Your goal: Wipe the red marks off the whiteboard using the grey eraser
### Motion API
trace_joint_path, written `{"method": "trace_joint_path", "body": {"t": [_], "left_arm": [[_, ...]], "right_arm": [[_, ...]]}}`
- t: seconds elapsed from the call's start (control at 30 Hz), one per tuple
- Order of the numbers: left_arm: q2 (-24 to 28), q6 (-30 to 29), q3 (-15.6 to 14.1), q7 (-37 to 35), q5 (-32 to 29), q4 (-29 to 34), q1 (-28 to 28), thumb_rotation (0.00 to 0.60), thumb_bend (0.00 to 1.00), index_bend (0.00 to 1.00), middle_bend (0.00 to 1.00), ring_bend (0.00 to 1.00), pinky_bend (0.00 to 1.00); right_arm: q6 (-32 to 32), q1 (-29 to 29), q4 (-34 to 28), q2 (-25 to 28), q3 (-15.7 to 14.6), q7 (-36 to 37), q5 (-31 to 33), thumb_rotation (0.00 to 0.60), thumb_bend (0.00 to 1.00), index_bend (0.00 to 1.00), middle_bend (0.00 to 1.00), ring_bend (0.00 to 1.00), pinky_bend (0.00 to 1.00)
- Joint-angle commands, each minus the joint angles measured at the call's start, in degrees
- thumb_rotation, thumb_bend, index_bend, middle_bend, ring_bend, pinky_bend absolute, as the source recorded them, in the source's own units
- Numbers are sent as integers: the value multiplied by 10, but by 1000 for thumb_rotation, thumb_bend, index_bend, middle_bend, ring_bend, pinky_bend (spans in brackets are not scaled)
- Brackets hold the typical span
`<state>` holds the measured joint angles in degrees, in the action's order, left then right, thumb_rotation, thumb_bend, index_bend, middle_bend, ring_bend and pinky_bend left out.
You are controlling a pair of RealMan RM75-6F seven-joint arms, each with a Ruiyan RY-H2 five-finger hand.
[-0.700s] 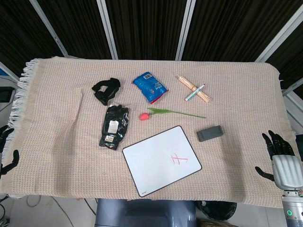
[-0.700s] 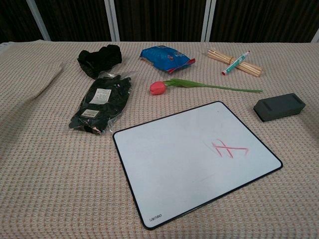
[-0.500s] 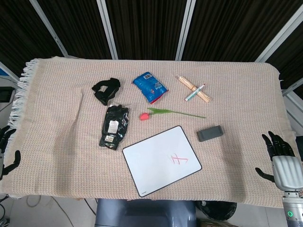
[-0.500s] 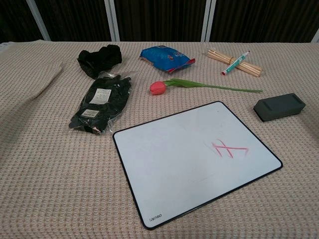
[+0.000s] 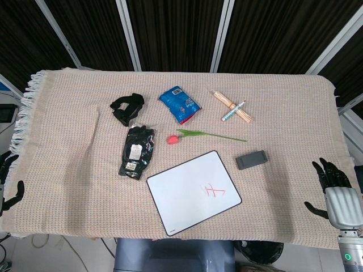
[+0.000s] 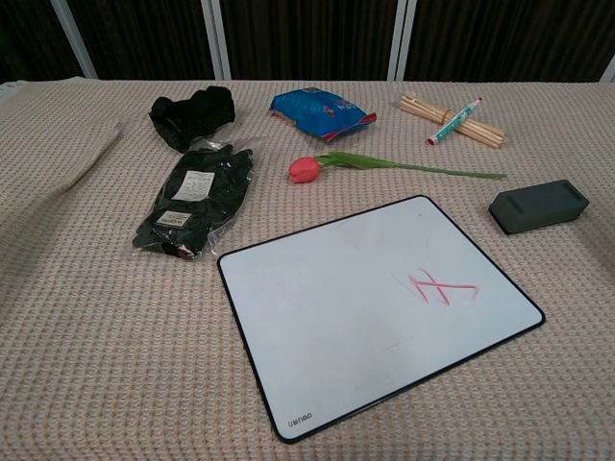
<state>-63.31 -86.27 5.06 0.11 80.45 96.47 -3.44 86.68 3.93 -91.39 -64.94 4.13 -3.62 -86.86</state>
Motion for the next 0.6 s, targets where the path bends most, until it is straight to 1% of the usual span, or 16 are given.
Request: {"method": "trace_joint_path", "body": {"t": [0.03, 0.27, 0.37, 0.47, 0.57, 0.6], "left_arm": [[0, 1, 0, 0, -1, 1, 0, 600, 486, 135, 48, 0, 16], [1, 9, -2, 1, -1, 4, -3, 600, 486, 131, 48, 0, 16], [1, 3, -2, 4, 2, 2, -1, 600, 486, 130, 48, 0, 16], [1, -1, -1, 3, 3, 1, 0, 600, 487, 129, 48, 0, 16], [1, -1, -1, 2, 4, 0, 0, 600, 487, 126, 48, 0, 16], [0, 0, -2, 3, 4, 0, 0, 600, 487, 124, 47, 0, 16]], "right_arm": [[-5, 2, 2, 4, -3, 12, -5, 600, 88, 0, 0, 84, 161], [-8, 5, 10, 2, -5, 26, -10, 600, 88, 0, 30, 84, 161], [-22, 13, 12, 7, -10, 53, -20, 600, 88, 0, 56, 87, 161], [-47, 31, 28, 17, -10, 63, -29, 600, 89, 0, 71, 91, 161], [-84, 57, 39, 27, -7, 74, -35, 600, 96, 0, 99, 110, 161], [-105, 73, 44, 31, -7, 87, -42, 600, 104, 6, 107, 115, 161]]}}
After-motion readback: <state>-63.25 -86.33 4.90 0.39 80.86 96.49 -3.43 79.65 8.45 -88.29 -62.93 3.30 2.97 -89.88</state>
